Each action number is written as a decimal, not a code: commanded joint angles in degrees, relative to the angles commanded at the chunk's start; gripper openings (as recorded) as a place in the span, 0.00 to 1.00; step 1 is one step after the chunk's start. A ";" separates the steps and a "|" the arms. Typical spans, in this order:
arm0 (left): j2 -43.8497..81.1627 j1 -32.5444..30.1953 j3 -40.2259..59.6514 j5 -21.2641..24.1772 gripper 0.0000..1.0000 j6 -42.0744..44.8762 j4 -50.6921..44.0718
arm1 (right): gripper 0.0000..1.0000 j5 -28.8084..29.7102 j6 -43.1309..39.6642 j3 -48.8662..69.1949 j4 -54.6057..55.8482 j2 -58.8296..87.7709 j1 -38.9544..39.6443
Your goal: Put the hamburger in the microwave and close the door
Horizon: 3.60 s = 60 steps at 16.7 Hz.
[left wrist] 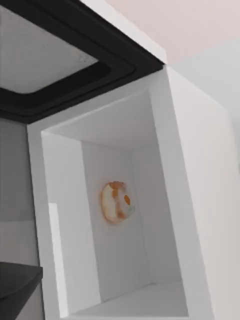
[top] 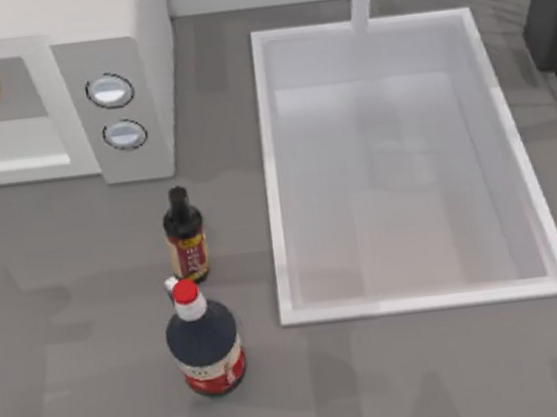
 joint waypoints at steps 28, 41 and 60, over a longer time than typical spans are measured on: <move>84.52 62.30 62.10 47.65 0.00 40.39 -34.08 | 1.00 0.00 0.00 0.00 0.00 0.00 0.00; 91.09 62.73 47.99 47.94 0.00 40.70 -13.21 | 1.00 0.00 0.00 0.00 0.00 0.00 0.00; 73.03 52.64 25.96 43.10 0.00 29.77 -2.65 | 1.00 0.00 0.00 0.00 0.00 0.00 0.00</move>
